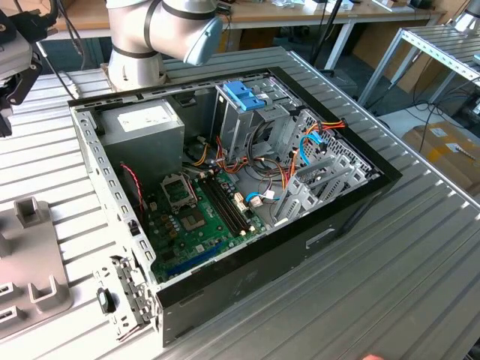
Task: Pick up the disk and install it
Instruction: 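Reach for the disk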
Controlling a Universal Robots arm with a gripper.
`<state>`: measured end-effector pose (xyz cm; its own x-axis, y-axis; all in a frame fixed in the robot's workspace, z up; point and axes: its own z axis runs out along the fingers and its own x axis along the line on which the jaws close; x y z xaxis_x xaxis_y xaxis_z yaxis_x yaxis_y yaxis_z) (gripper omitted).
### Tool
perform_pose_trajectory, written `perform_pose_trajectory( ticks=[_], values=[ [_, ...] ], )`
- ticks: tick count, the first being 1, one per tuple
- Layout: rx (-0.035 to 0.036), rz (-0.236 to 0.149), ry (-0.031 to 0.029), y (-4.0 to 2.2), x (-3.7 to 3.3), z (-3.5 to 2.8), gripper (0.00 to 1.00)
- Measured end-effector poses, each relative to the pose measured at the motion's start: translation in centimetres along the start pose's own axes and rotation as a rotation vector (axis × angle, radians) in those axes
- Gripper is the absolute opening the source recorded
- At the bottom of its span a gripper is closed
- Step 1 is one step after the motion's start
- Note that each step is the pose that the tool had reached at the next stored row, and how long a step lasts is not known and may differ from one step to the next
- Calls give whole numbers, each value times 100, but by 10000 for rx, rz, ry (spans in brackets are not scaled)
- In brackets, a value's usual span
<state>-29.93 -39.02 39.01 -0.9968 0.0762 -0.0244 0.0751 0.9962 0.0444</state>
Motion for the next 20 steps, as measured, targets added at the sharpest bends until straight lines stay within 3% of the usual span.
perform_pose_trajectory(
  ticks=[6,12,20],
  values=[
    [0,0,0,54,14,3,11],
    [0,1,0,57,31,3,11],
    [0,-1,0,46,176,2,11]
  ],
)
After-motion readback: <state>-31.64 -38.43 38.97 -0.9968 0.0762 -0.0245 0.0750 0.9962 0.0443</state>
